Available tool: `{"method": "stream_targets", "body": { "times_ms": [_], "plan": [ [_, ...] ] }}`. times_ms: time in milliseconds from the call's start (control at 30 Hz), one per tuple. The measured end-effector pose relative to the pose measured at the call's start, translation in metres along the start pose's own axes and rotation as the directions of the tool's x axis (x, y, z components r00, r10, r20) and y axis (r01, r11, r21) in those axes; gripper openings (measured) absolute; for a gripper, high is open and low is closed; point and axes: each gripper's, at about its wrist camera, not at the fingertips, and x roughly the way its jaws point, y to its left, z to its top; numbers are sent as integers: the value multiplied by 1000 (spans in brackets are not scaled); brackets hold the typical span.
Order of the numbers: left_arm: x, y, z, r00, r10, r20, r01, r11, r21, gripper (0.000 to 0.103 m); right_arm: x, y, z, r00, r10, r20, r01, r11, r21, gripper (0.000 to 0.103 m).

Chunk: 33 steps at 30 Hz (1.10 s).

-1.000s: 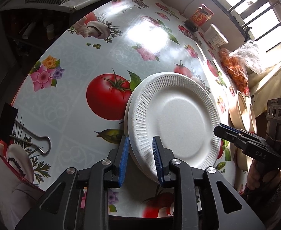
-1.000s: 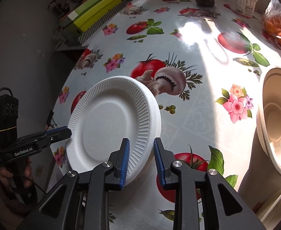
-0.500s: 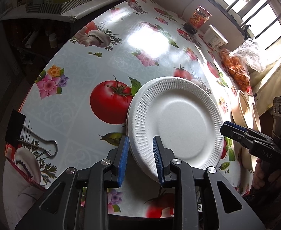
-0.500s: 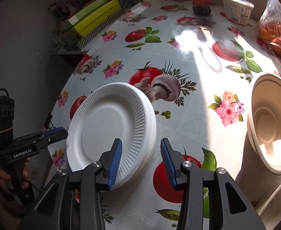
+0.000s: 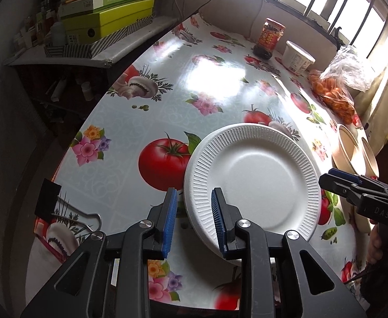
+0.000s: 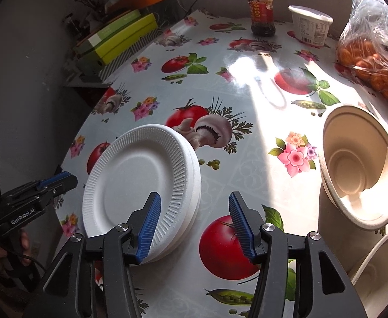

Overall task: Organize plates and bowls
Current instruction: 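Move both open tools toward the beige pulp bowls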

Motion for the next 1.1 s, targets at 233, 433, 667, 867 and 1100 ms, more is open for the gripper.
{"method": "stream_targets", "body": {
  "times_ms": [233,433,667,867,1100],
  "plan": [
    [-6,-14,1,999,3,41,-5,999,32,28,-11,-3,-7,996,-44,78,42,999,32,56],
    [-7,-36,2,998,-14,63,10,997,71,28,-20,-5,-16,988,-77,131,69,996,63,58],
    [-7,-62,4,997,-53,64,44,990,134,28,-35,-11,-28,977,-123,176,108,990,93,59],
    [-3,-88,7,994,-94,54,82,978,190,28,-56,-17,-37,952,-207,227,184,976,117,60],
    [4,-121,11,987,-159,22,147,954,260,28,-73,-32,-47,929,-267,256,229,959,169,61]
  ]
}}
